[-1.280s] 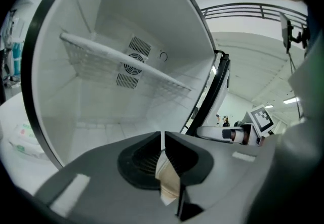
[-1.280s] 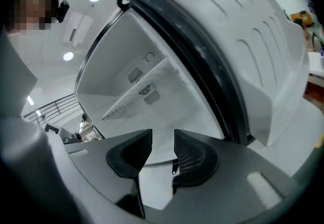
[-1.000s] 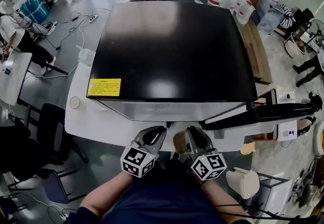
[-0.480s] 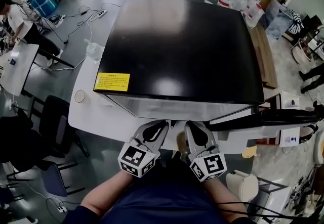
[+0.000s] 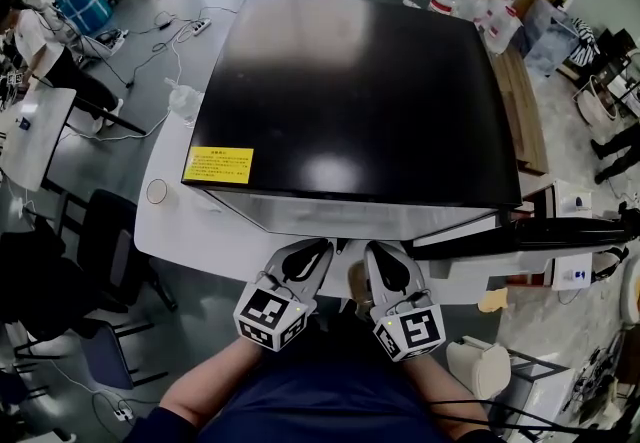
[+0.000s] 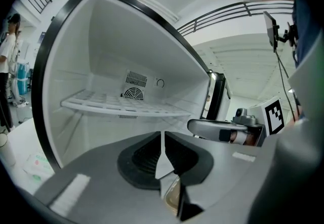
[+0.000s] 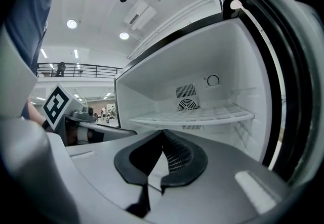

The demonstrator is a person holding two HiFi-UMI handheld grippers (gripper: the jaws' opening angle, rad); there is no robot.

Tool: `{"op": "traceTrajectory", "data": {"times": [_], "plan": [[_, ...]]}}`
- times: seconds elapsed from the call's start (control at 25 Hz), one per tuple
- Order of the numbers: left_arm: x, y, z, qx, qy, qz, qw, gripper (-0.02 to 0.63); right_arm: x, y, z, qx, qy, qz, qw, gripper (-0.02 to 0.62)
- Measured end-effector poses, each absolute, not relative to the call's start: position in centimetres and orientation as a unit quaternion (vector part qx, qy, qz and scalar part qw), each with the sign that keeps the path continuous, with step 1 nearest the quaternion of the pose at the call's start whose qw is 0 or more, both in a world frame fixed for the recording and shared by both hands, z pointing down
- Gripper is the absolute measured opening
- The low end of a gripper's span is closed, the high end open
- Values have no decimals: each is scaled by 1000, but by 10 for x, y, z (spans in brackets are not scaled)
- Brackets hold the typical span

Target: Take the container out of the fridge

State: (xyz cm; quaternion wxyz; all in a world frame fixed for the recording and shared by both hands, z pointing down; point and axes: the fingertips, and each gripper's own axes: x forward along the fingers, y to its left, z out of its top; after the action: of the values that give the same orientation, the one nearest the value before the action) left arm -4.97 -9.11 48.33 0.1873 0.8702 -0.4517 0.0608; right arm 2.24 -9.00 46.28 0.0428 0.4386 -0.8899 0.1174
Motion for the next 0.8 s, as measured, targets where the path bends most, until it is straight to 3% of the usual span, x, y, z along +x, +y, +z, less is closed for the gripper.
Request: {"op": "traceTrajectory", "data": {"times": [0.8], "plan": [[-47,-88,489,869,-450,66,196,25,27,-90,467,447,-885,125,43,8]]}}
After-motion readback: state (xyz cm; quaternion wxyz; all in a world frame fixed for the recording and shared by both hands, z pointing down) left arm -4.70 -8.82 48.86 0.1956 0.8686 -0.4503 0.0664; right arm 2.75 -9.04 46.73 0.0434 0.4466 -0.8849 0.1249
